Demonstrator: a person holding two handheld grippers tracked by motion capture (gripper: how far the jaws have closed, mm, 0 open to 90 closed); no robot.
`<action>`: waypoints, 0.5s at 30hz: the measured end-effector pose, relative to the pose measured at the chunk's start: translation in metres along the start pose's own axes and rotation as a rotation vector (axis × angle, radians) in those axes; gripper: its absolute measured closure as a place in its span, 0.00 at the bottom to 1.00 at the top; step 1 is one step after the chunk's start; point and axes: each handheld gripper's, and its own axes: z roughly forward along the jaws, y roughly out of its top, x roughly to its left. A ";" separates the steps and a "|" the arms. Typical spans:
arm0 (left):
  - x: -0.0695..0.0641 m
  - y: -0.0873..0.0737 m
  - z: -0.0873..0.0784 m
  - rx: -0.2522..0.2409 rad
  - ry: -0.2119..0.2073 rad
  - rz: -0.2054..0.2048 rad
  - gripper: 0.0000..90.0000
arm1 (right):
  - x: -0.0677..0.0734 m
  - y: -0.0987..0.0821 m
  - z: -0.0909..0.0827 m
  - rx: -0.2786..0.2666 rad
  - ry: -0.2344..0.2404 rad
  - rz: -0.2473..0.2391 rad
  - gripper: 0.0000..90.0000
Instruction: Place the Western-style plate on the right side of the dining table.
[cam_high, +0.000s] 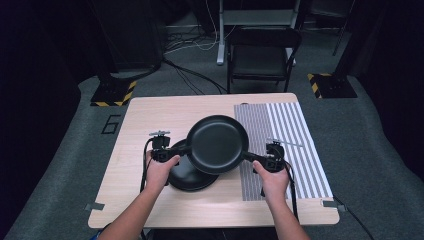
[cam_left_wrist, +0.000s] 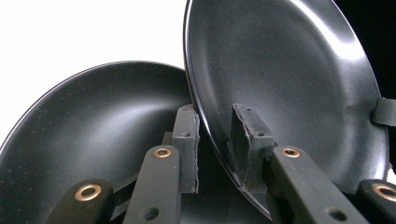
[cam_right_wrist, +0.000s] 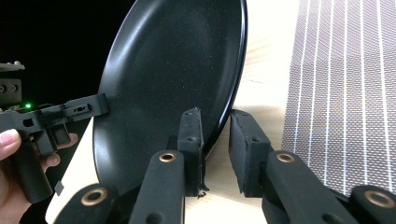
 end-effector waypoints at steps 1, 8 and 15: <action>-0.002 0.000 0.001 -0.001 -0.004 -0.006 0.80 | 0.000 0.000 0.000 0.000 0.000 0.000 0.83; -0.009 0.004 0.008 0.005 -0.019 0.015 0.80 | -0.005 0.000 -0.010 -0.018 -0.014 0.004 0.83; -0.015 0.005 0.015 0.013 -0.039 0.017 0.80 | -0.009 -0.001 -0.019 -0.034 -0.024 0.012 0.83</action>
